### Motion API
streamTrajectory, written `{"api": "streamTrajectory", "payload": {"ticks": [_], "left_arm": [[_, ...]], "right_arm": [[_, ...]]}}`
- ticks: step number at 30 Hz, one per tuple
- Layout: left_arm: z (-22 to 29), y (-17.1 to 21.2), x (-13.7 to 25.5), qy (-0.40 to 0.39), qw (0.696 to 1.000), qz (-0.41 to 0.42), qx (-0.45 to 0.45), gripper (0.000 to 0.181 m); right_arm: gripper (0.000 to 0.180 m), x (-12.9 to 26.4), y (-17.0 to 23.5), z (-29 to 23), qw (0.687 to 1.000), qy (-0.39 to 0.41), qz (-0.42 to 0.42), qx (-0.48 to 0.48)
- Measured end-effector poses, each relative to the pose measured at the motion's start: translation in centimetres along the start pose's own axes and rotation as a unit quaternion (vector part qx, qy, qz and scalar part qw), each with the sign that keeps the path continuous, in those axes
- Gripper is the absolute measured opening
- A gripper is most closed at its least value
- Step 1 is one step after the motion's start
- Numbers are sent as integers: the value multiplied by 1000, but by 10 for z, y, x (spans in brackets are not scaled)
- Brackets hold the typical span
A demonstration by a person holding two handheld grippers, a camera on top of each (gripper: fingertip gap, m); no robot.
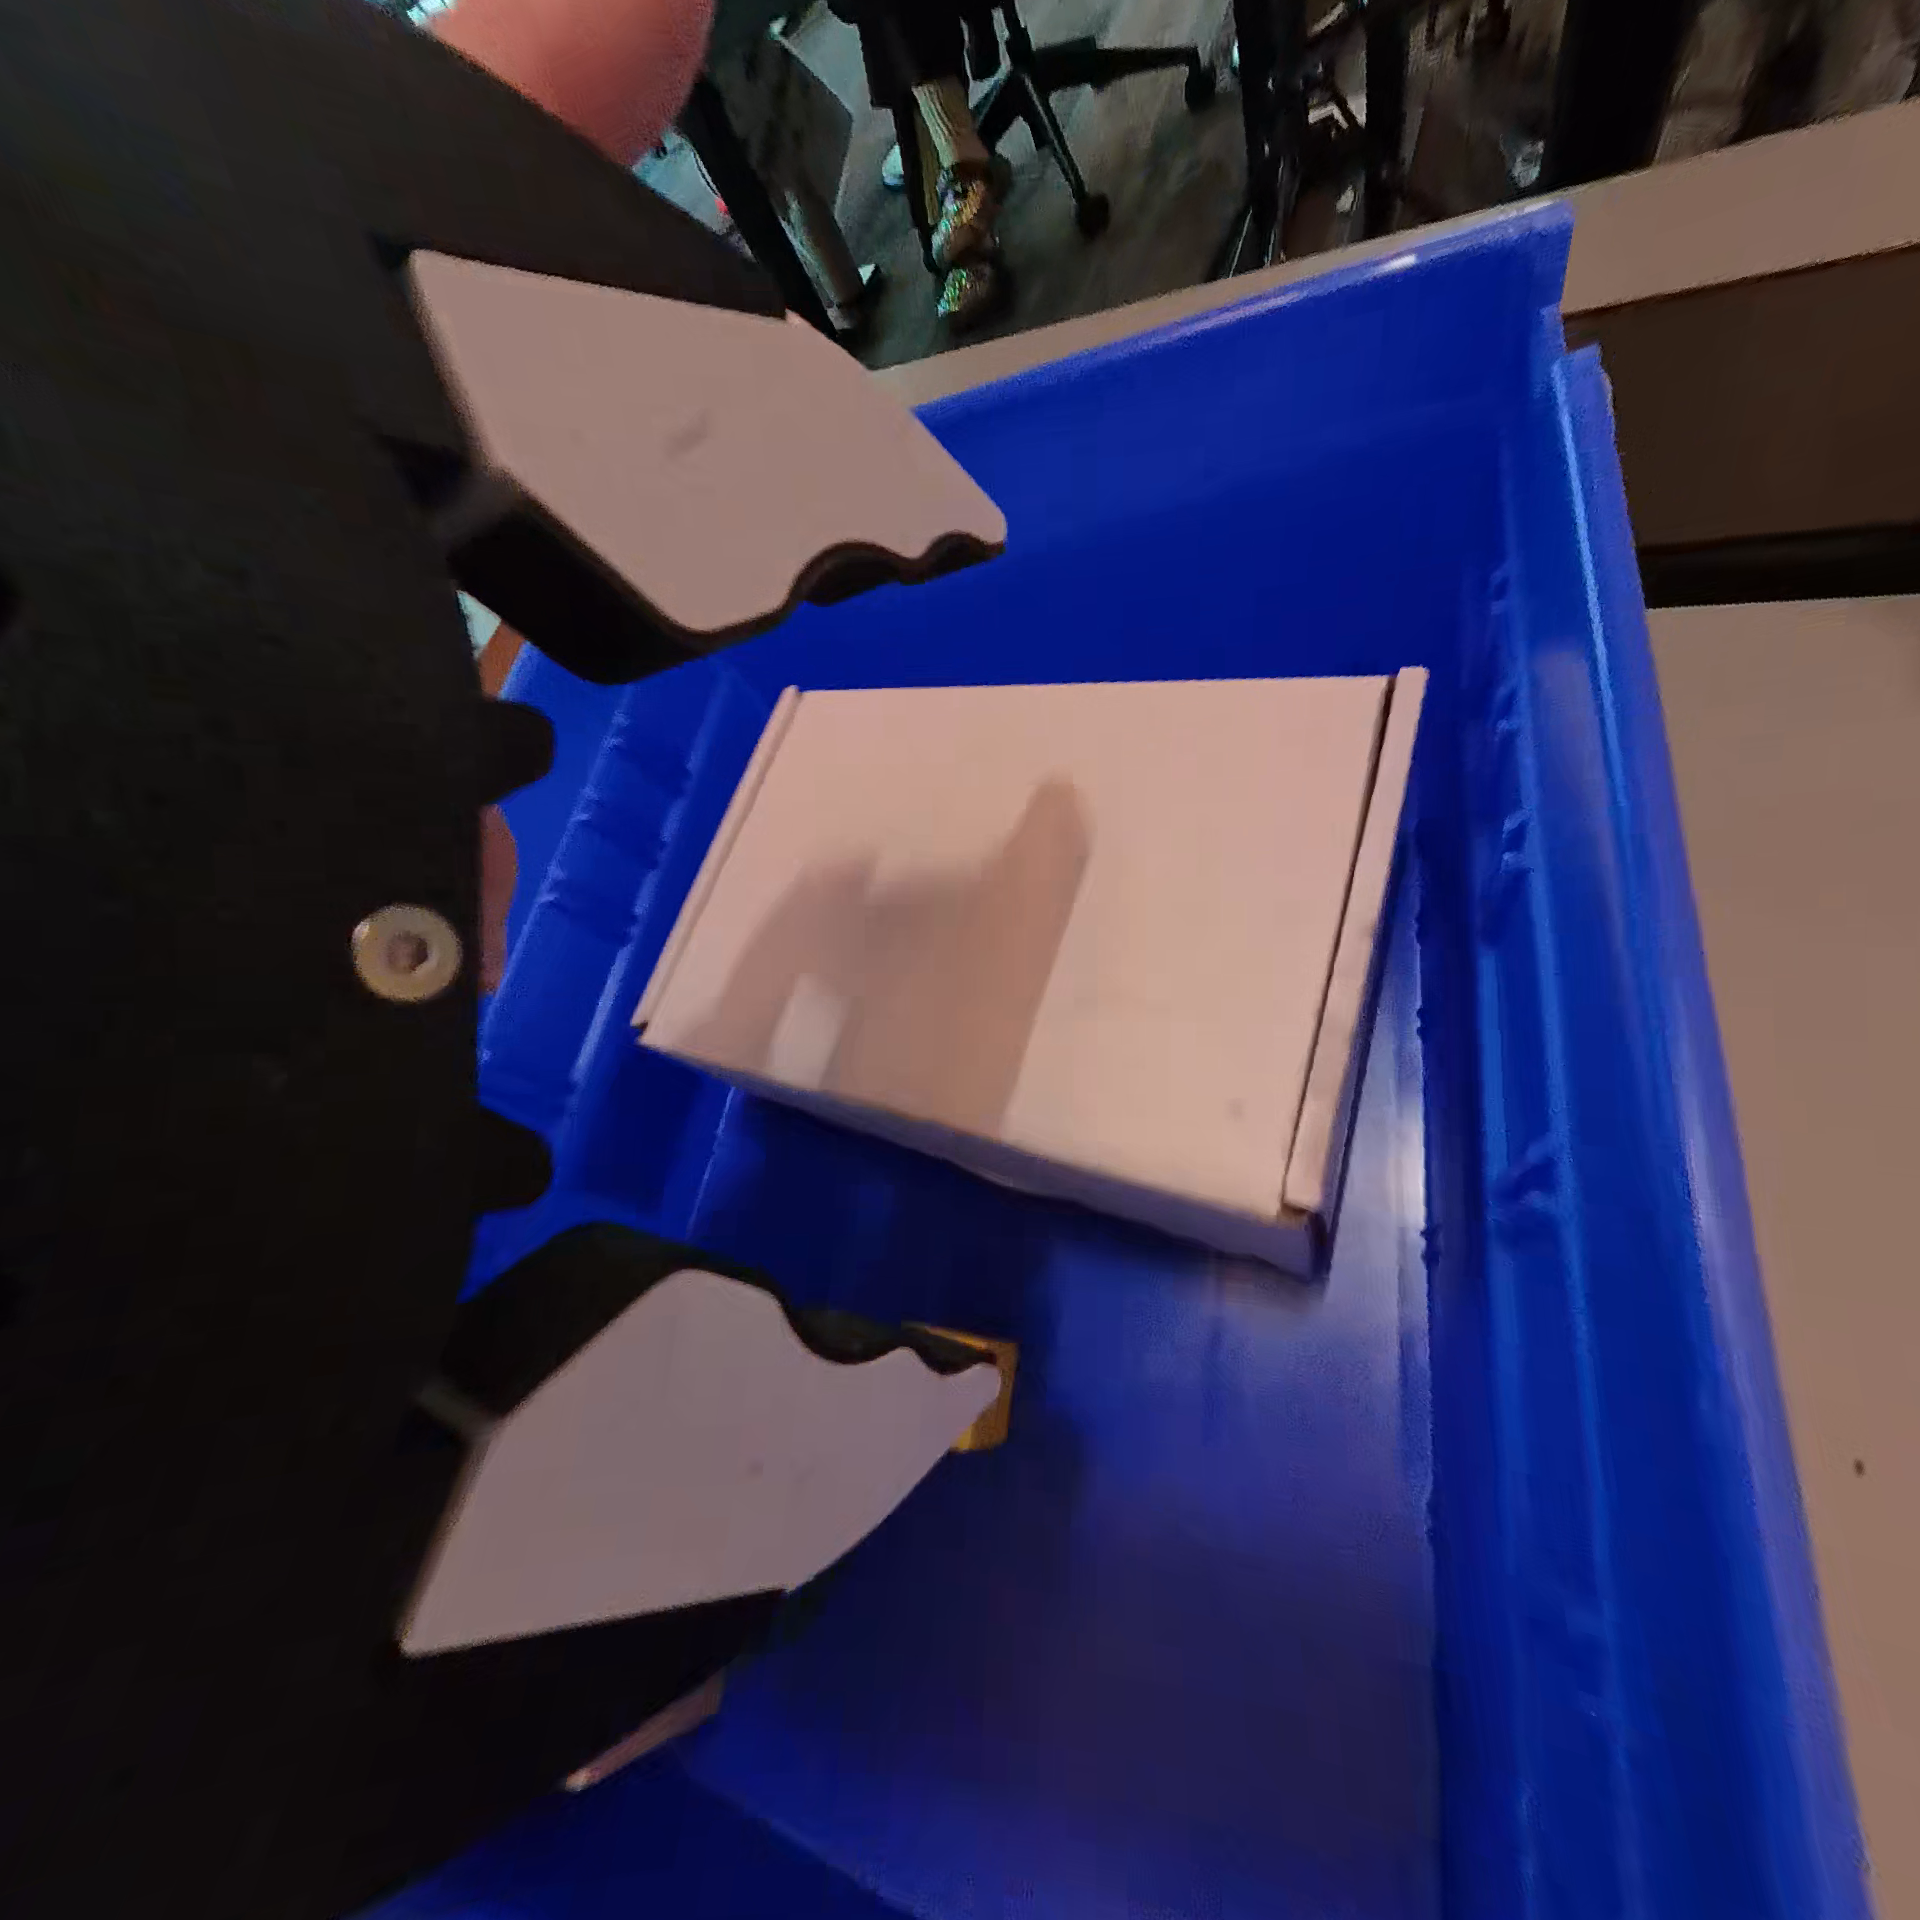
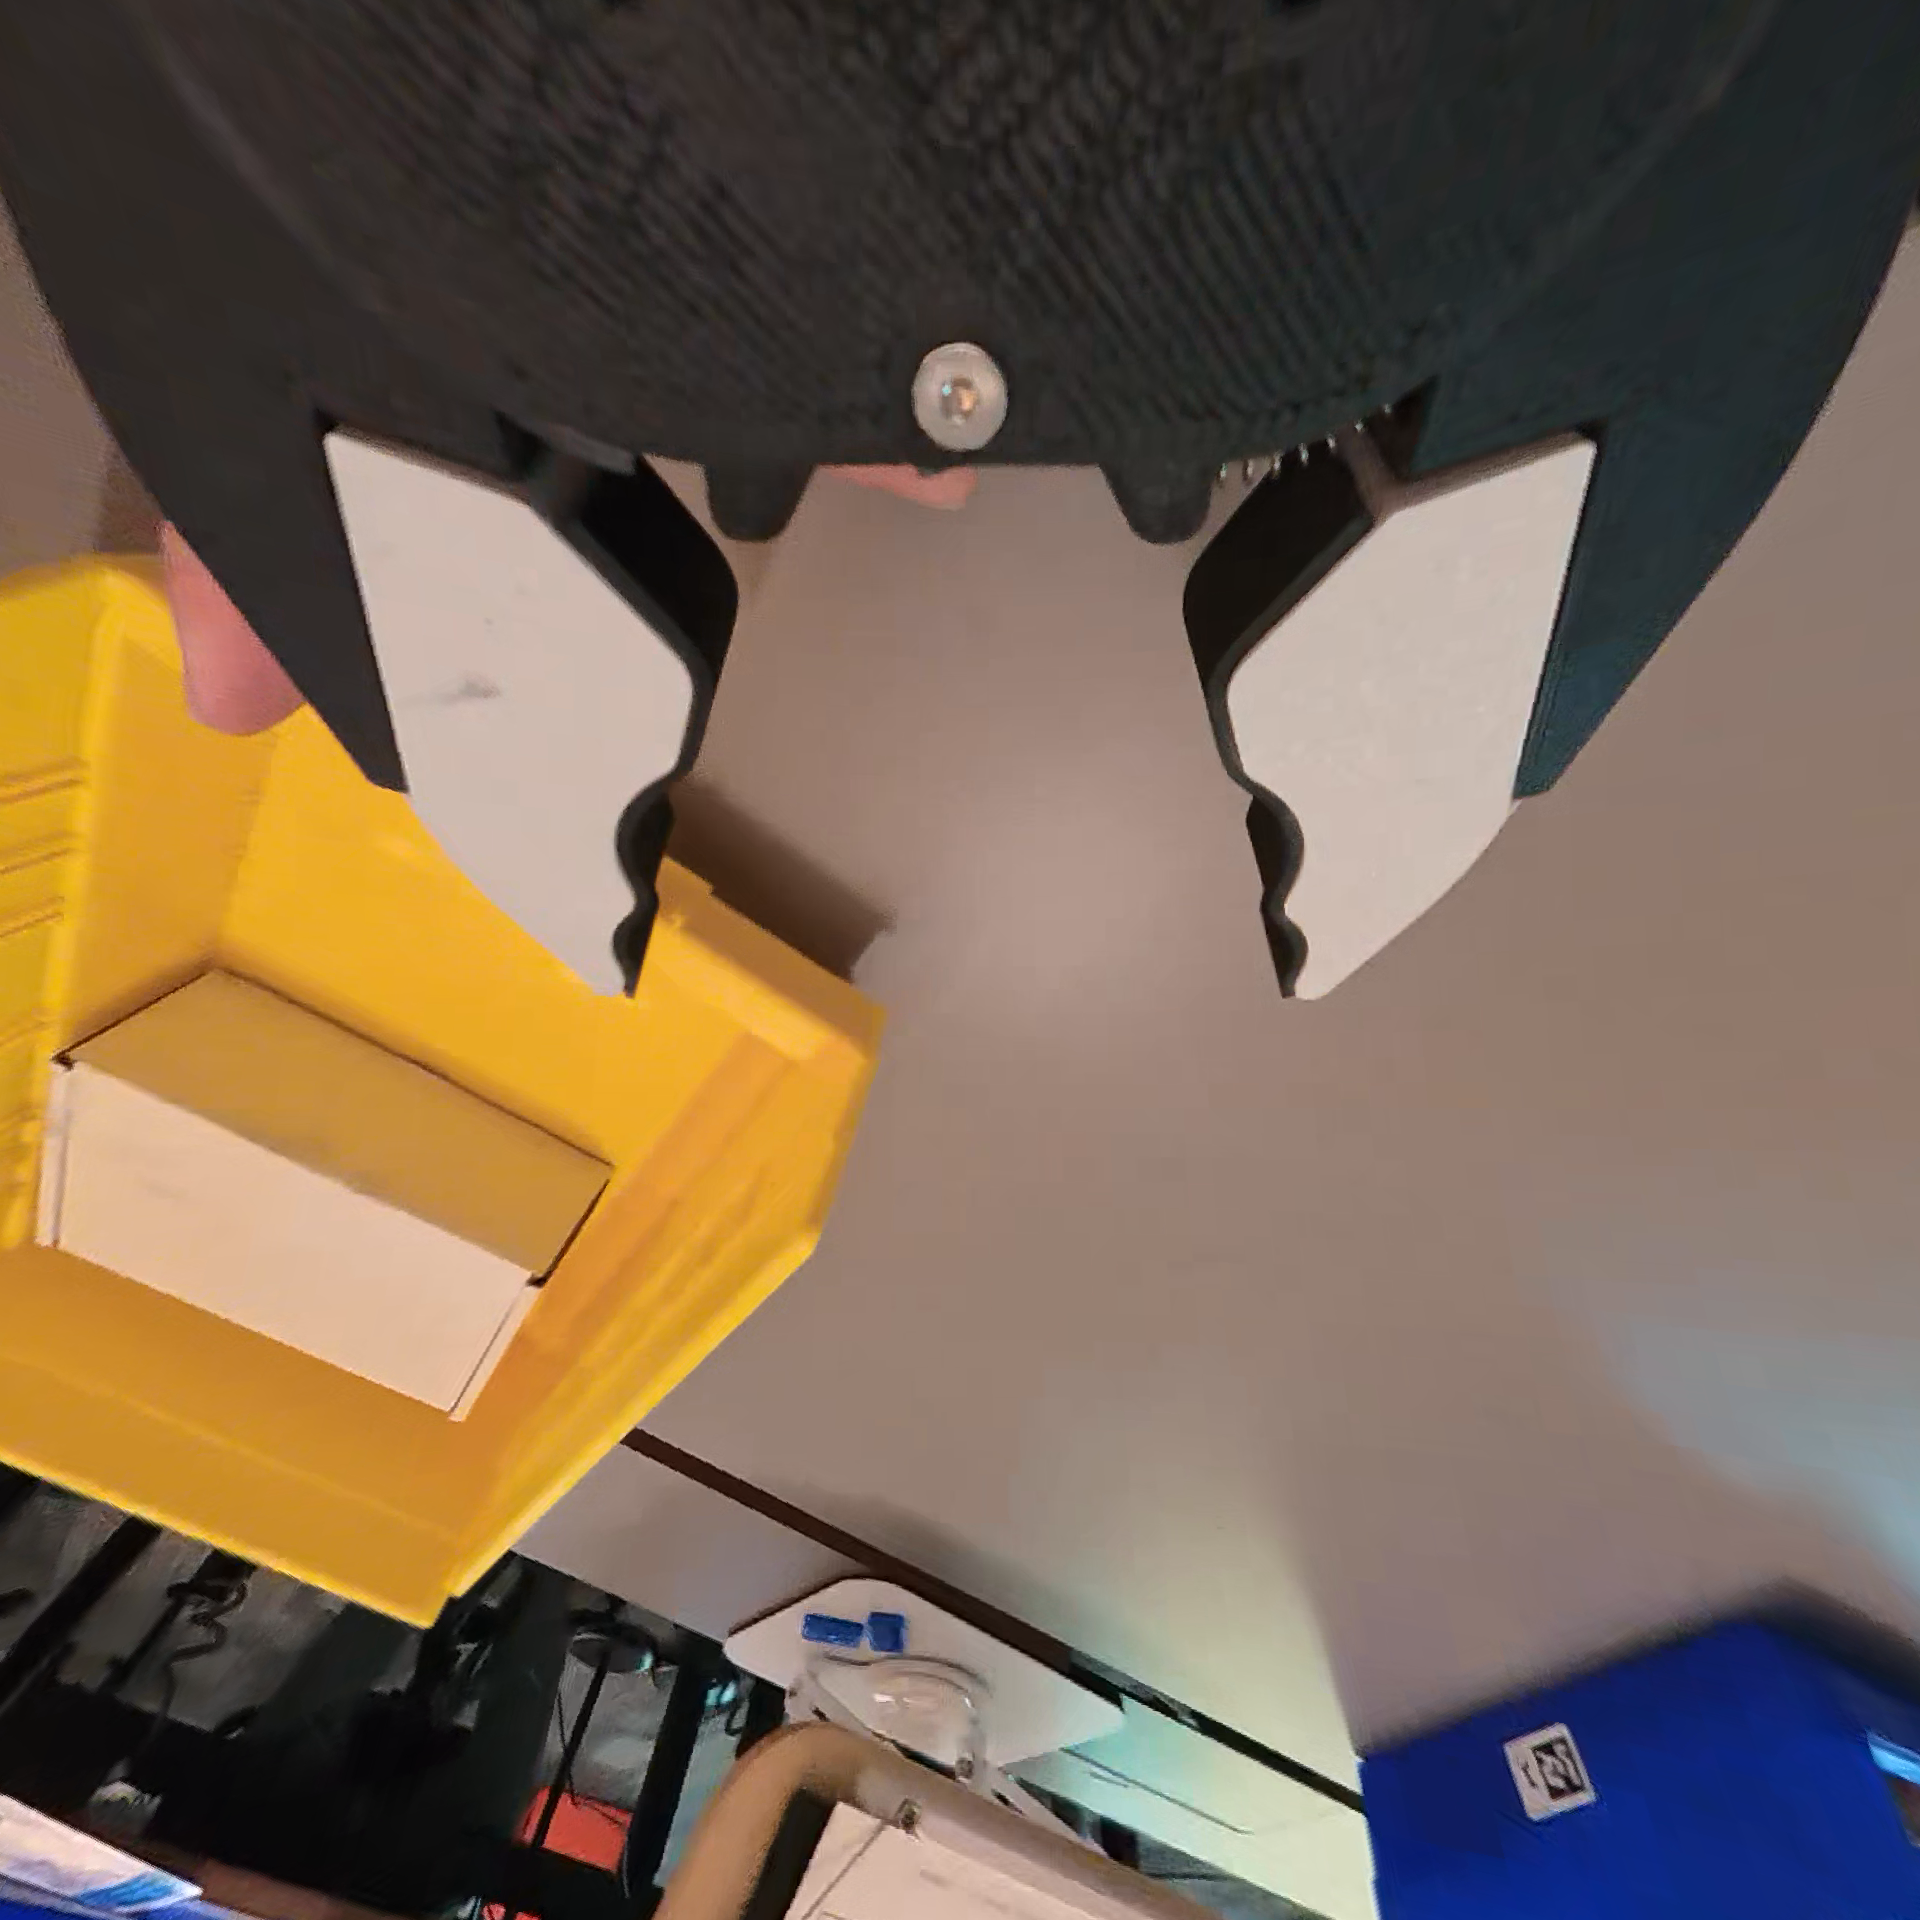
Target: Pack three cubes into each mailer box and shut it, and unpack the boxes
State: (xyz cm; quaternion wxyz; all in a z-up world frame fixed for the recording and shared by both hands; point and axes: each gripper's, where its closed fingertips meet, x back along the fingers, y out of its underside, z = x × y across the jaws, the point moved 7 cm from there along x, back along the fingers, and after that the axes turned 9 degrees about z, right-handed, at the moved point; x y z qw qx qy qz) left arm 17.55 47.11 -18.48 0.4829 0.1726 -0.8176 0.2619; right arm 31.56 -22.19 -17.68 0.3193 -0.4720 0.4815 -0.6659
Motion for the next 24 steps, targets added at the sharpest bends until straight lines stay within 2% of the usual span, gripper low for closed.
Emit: {"api": "streamTrajectory", "payload": {"ticks": [8,13,19,24], "left_arm": [[-15,5,-34,114,993,-32,19,126],[-18,17,-51,118,991,-52,24,127],[-14,25,-67,124,986,-108,17,147],[-15,24,-68,133,982,-130,19,147]], "right_arm": [[114,18,14,-26,999,-16,9,-37],[113,18,26,-37,998,-18,3,-58],[113,8,30,-49,998,-27,-1,-60],[113,-2,28,-59,999,-24,-7,-35]]}}
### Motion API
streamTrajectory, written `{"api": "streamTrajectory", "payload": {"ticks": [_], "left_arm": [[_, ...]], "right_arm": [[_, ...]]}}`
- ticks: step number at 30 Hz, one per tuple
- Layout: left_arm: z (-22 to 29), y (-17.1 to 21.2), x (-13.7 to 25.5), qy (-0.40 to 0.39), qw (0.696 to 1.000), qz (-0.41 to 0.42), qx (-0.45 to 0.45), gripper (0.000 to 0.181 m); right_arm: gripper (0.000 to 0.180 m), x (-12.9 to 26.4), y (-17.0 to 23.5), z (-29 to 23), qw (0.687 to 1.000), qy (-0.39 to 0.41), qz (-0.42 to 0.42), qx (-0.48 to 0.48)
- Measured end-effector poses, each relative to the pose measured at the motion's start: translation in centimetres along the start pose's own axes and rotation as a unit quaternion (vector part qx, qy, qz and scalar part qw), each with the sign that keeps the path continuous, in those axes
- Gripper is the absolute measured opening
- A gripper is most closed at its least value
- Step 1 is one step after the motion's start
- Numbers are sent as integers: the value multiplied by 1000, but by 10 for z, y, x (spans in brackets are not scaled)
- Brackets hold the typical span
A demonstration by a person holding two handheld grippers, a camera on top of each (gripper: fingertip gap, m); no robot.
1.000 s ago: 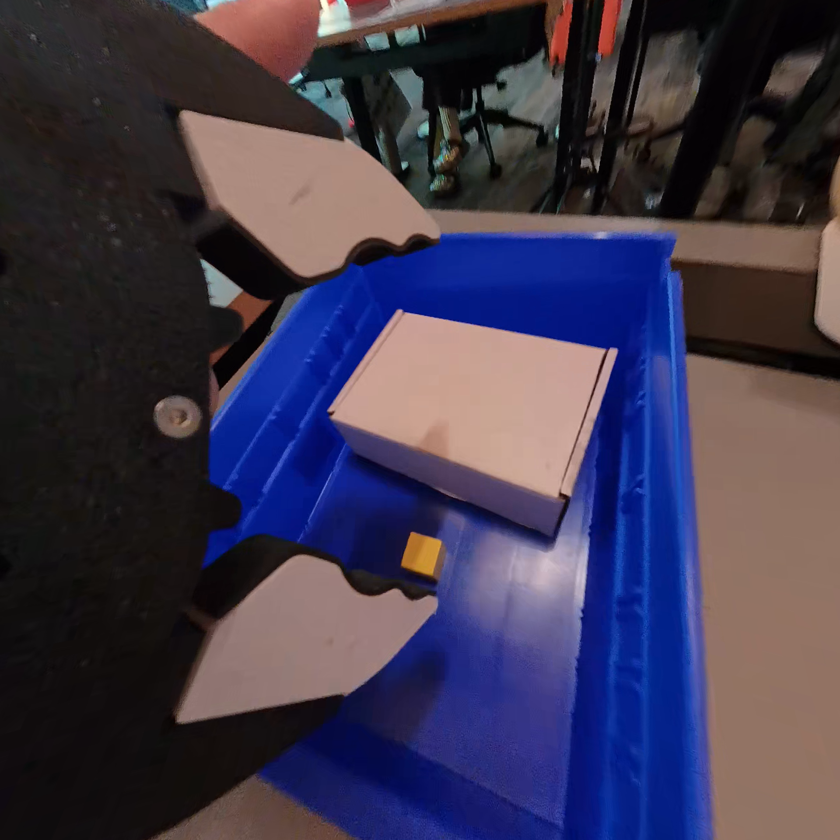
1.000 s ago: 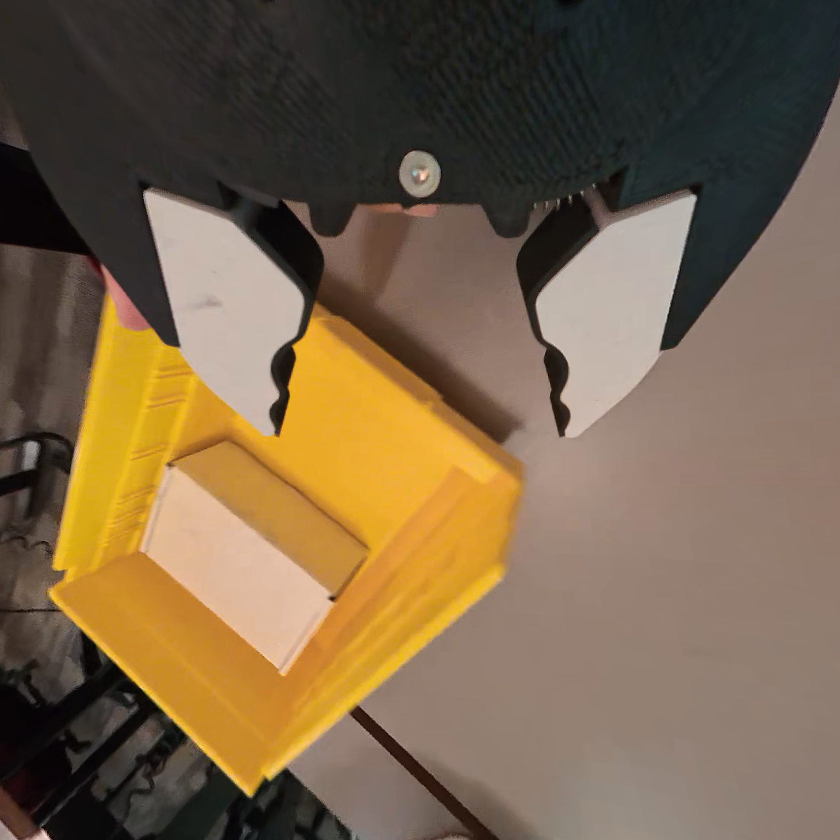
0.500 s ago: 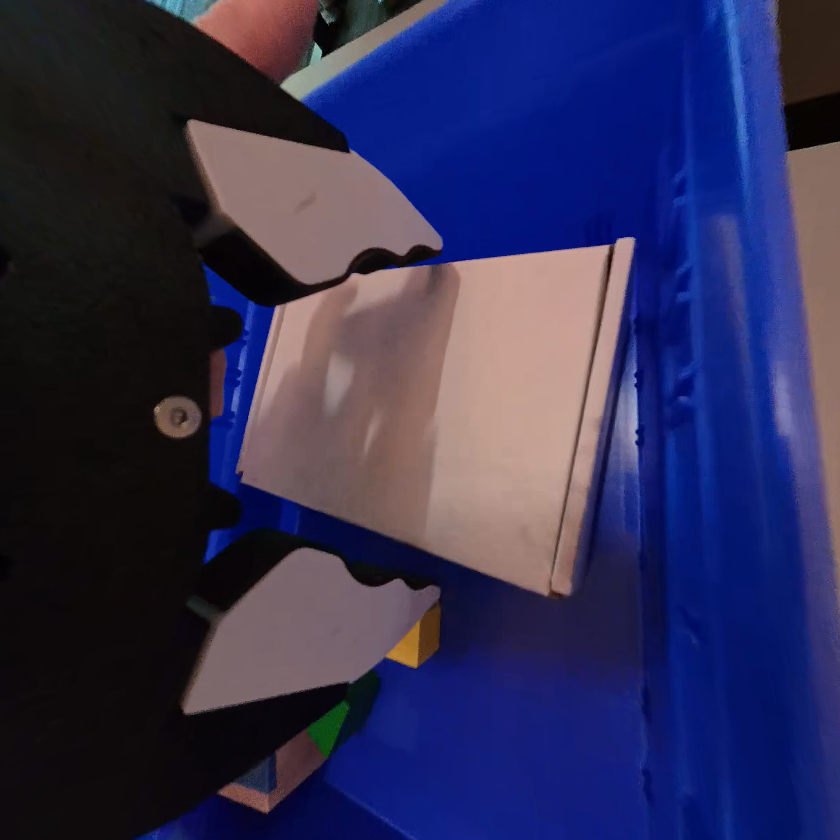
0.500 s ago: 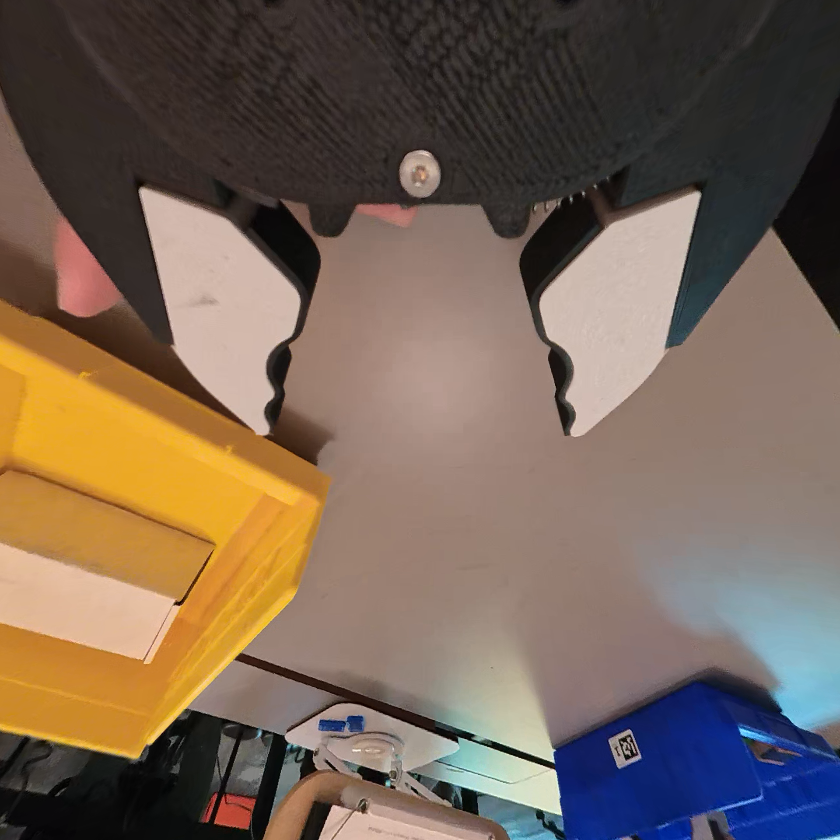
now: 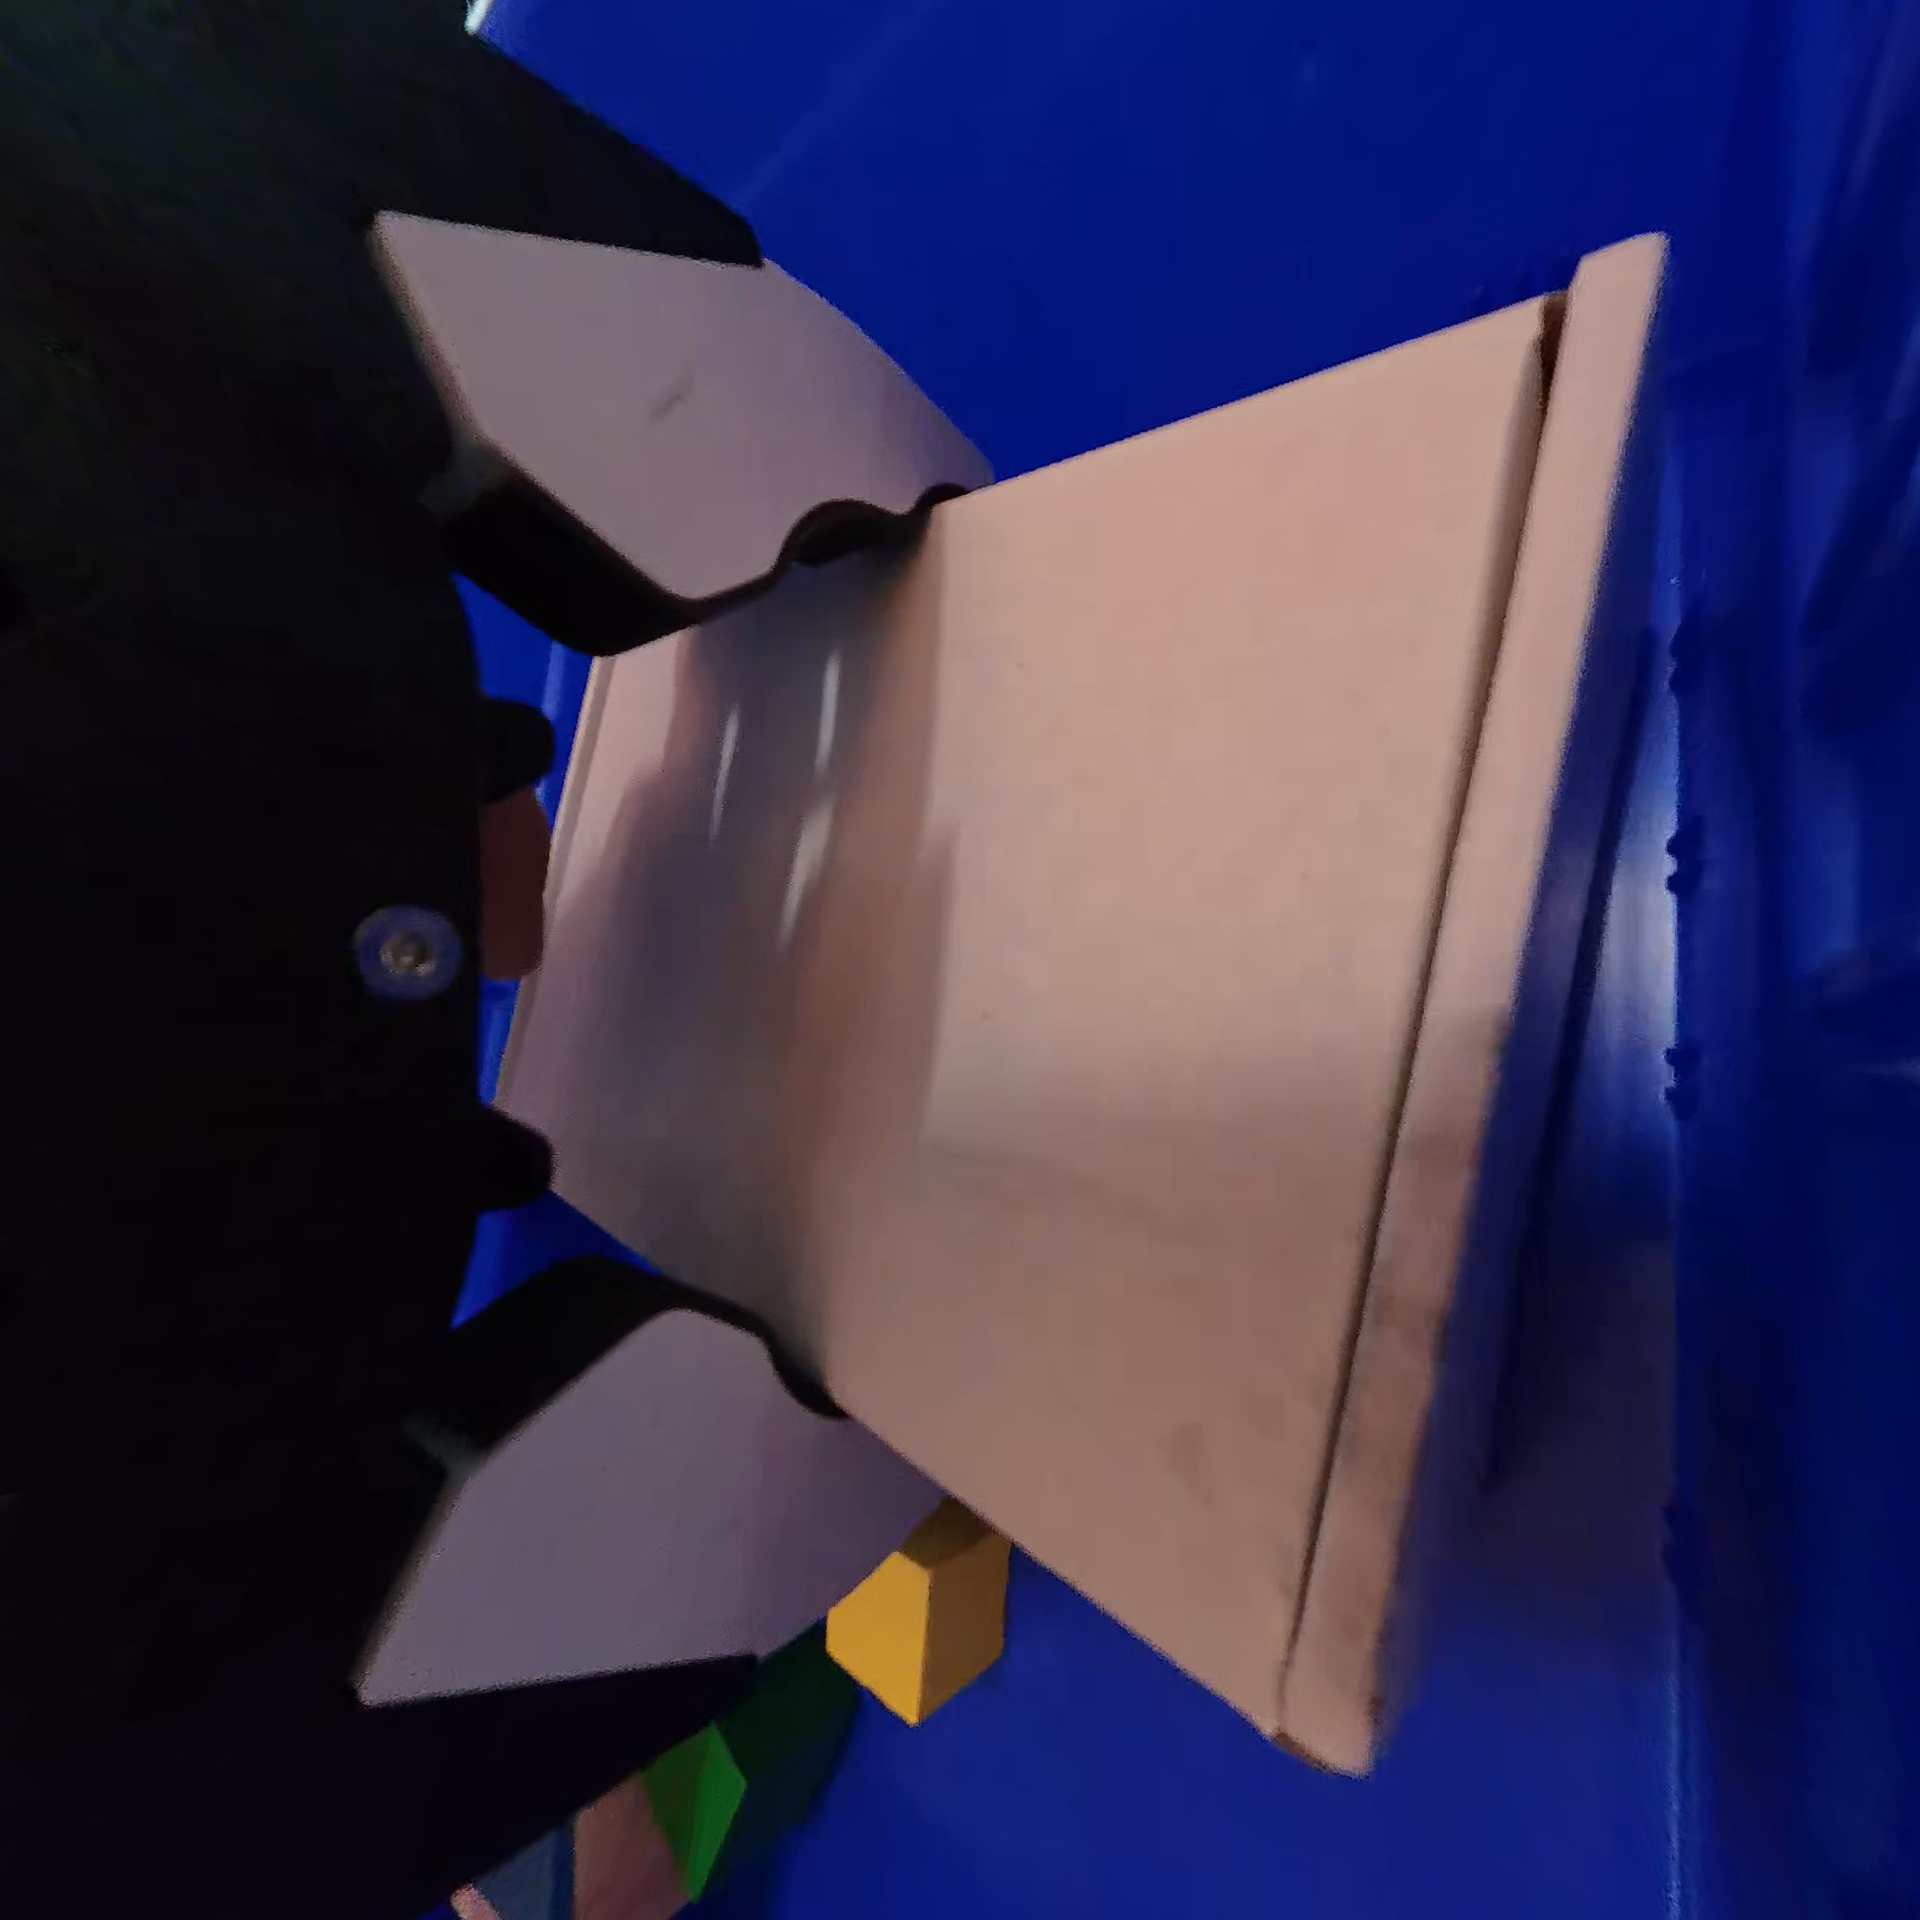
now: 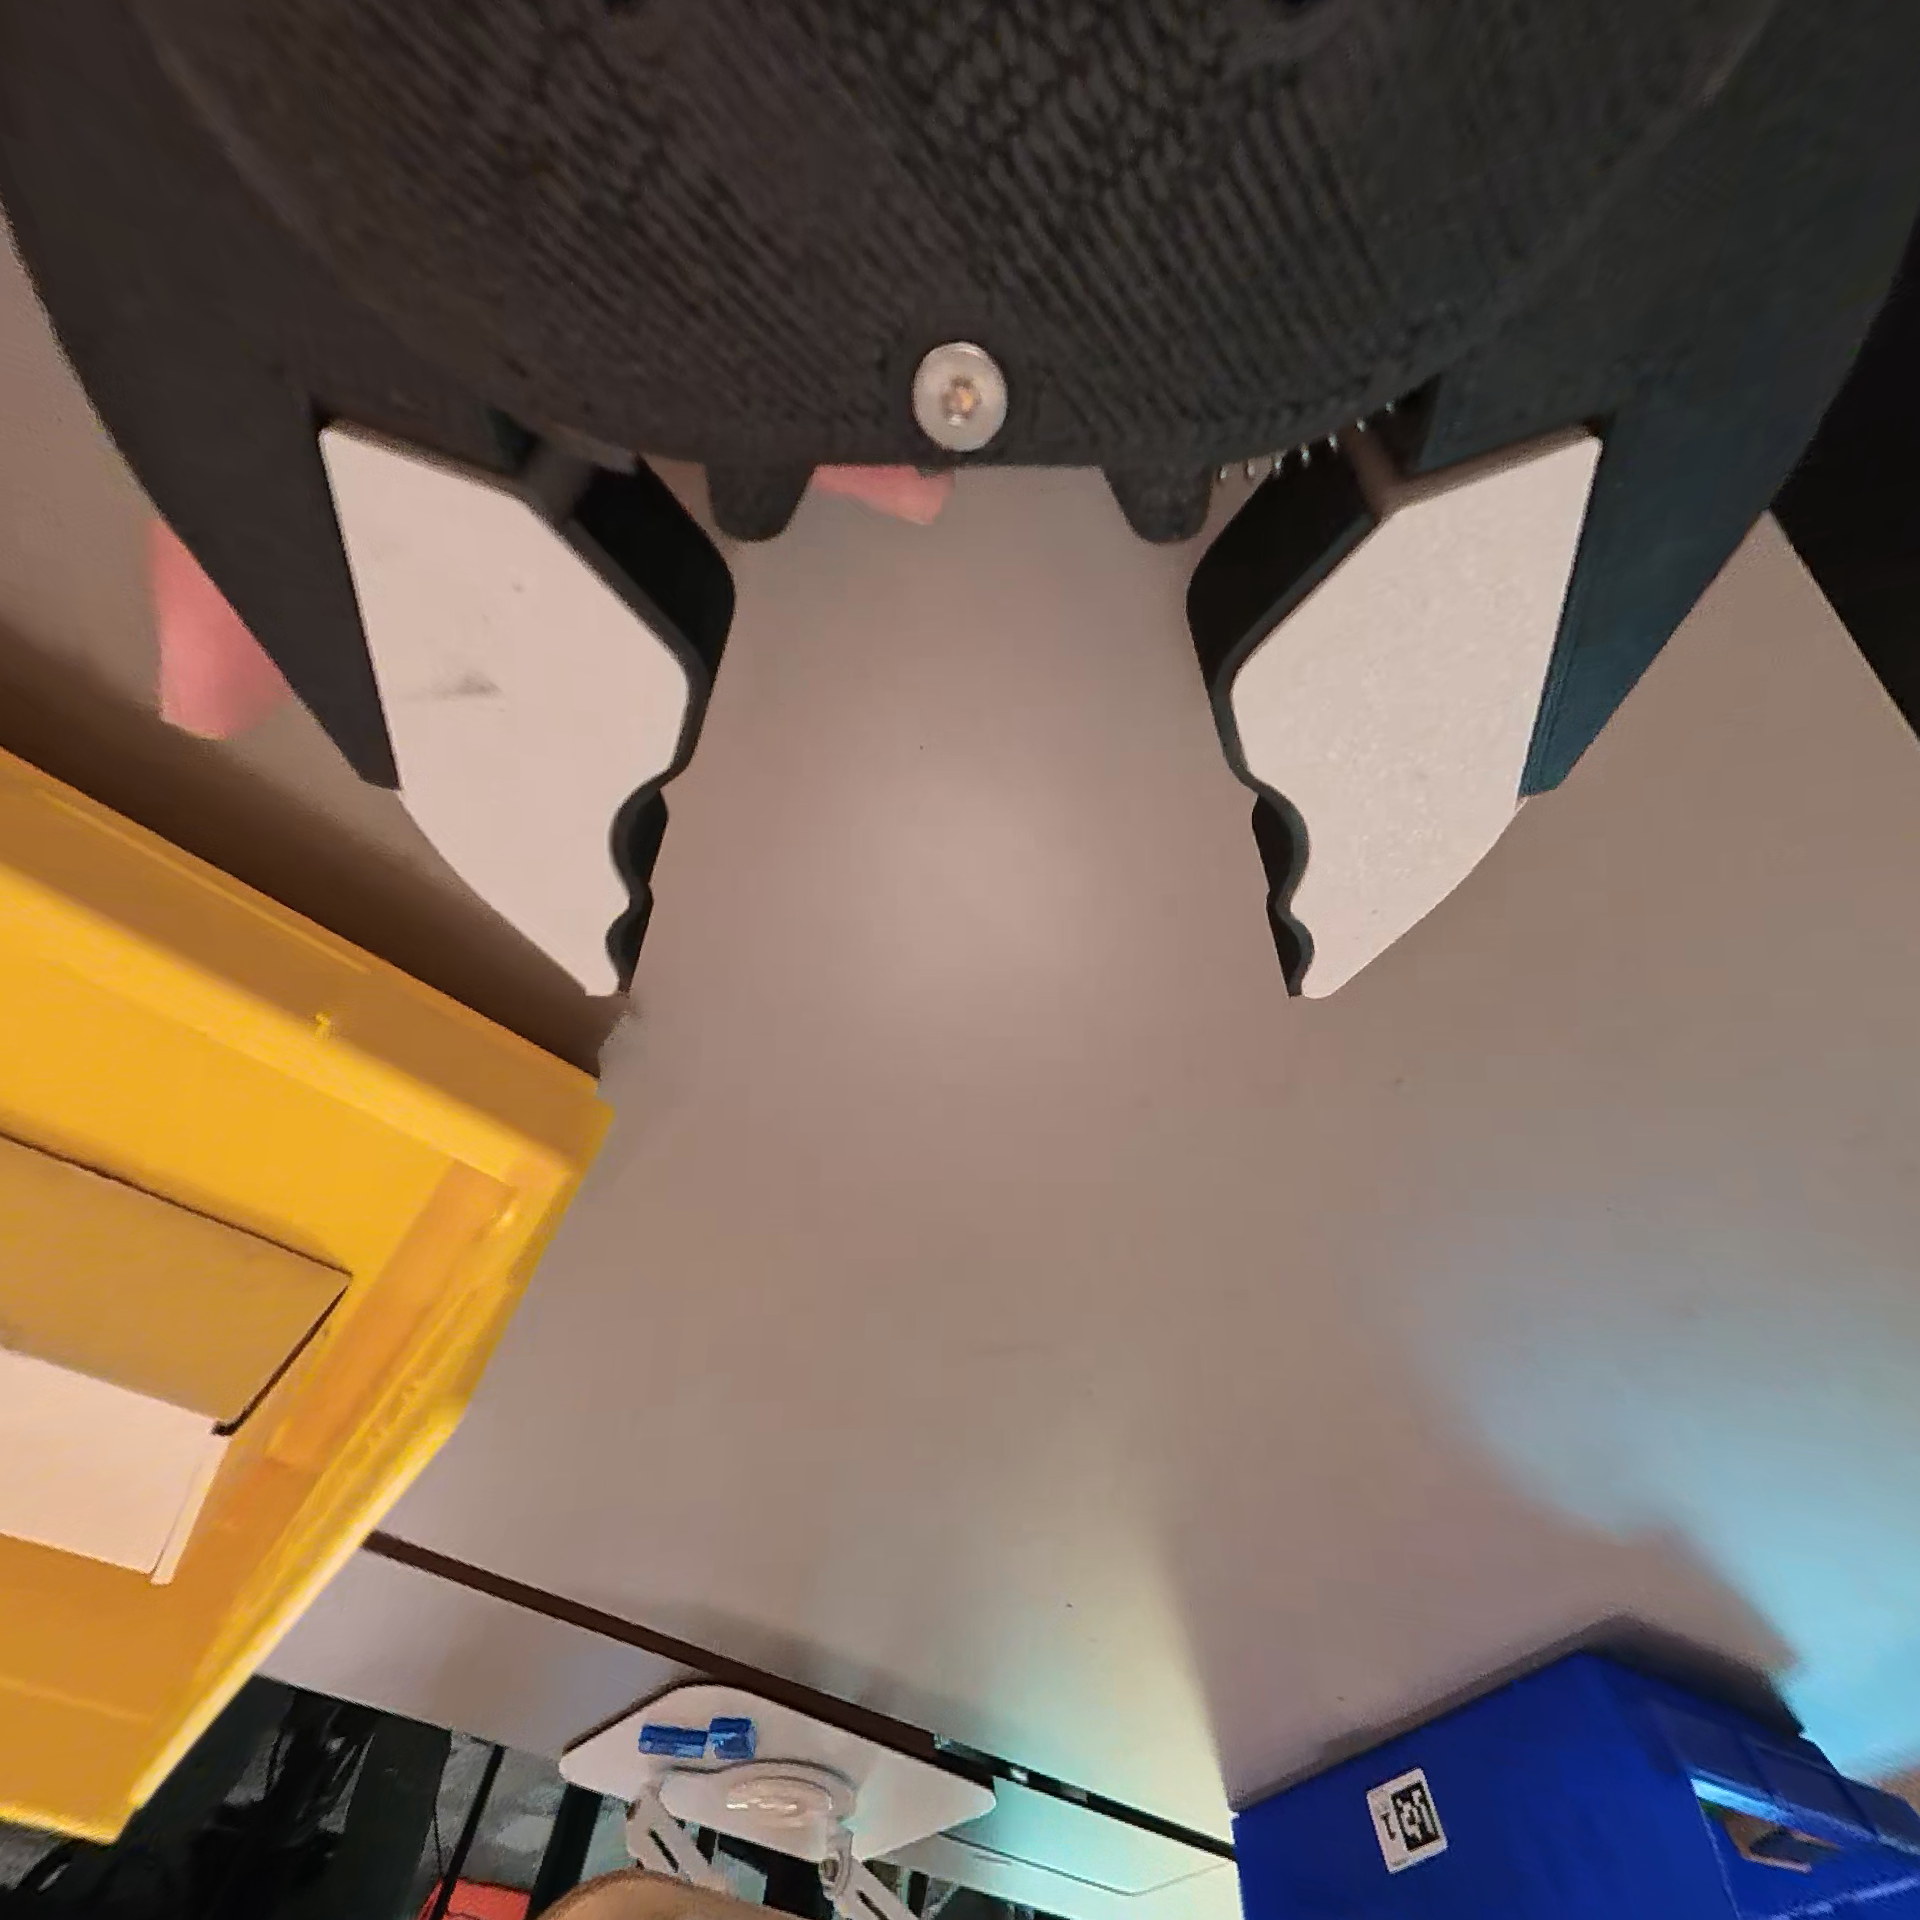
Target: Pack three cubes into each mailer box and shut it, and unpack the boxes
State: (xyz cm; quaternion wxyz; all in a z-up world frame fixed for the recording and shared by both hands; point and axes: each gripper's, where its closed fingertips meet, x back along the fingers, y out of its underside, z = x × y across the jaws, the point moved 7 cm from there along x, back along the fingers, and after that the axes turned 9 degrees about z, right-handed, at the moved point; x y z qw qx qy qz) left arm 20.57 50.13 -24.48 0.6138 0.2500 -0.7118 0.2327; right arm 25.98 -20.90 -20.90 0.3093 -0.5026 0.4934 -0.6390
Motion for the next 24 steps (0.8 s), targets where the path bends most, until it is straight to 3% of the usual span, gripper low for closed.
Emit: {"api": "streamTrajectory", "payload": {"ticks": [6,10,18,24], "left_arm": [[0,2,2,-29,1000,-6,-4,145],[4,3,23,-45,999,4,23,145],[30,-11,131,-122,991,41,27,145],[82,-54,198,-135,990,51,4,145]], "right_arm": [[110,-19,-5,-15,999,-12,29,-6],[110,-25,-11,-28,999,-8,22,21],[108,-26,-29,-45,998,-3,51,32],[103,-35,-69,-45,996,17,74,39]]}}
